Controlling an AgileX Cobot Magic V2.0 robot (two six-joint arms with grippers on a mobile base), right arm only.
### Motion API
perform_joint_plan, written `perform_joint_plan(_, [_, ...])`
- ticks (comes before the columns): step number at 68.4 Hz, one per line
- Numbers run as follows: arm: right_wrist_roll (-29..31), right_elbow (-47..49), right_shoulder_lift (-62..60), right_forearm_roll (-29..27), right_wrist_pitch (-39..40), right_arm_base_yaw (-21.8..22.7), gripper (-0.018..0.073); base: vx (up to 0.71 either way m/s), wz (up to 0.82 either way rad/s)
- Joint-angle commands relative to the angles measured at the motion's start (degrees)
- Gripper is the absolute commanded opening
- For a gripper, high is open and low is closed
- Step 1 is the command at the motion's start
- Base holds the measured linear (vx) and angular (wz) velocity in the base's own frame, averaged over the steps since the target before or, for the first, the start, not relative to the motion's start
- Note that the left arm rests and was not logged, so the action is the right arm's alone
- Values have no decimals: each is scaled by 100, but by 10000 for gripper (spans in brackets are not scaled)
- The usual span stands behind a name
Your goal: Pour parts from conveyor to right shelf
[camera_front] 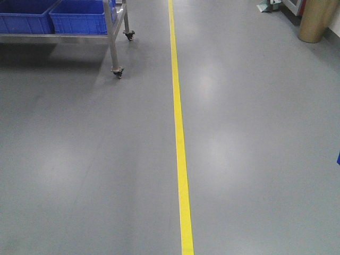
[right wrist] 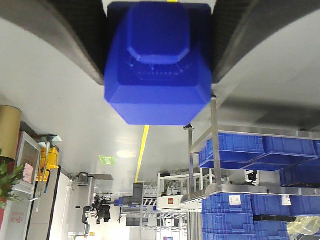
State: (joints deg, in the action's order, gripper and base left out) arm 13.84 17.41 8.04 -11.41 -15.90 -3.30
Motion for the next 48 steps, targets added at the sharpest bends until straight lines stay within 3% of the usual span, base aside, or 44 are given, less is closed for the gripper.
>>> perform_joint_plan(1, [55, 158, 53, 5, 455, 15, -5, 69, 3])
perform_joint_plan(48, [55, 158, 53, 5, 459, 15, -5, 68, -1])
